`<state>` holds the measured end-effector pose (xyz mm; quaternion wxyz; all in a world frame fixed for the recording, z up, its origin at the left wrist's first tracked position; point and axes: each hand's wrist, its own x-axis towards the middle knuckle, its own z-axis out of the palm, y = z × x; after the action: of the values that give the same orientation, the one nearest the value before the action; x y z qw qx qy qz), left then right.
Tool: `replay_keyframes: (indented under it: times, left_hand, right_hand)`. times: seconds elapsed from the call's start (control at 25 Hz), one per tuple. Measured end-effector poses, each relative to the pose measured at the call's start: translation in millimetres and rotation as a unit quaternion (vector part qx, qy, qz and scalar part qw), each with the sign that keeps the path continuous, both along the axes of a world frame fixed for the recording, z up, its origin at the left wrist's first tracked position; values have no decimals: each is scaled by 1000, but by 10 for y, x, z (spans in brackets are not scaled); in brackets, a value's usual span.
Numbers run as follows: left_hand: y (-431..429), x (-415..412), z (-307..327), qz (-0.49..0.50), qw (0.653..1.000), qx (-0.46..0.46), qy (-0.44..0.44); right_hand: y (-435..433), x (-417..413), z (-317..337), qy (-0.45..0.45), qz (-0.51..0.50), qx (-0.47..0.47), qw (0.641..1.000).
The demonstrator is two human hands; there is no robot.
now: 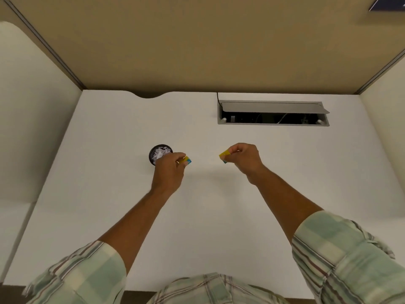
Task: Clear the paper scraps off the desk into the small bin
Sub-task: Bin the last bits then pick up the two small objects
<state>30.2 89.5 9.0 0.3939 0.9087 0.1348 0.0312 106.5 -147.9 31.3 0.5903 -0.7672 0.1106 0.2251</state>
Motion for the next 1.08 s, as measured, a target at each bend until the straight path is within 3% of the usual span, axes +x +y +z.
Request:
replay_keyframes:
  times: [0.2,0.36,0.64,1.08]
  left_hand:
    - [585,20,52,124,992,-25,14]
    - [874,88,15,172,985,8,31]
    - [1006,192,-139,148,987,25,53]
    - [1072,153,-180,133,991,20,18]
  right_hand:
    - [1011,69,-27,-39,66,-15,997]
    - [1710,148,-107,-85,123,-132,980]
    - [2114,180,-256,-110,208,-266,935]
    - [1998,152,-303,-154,206,-262,930]
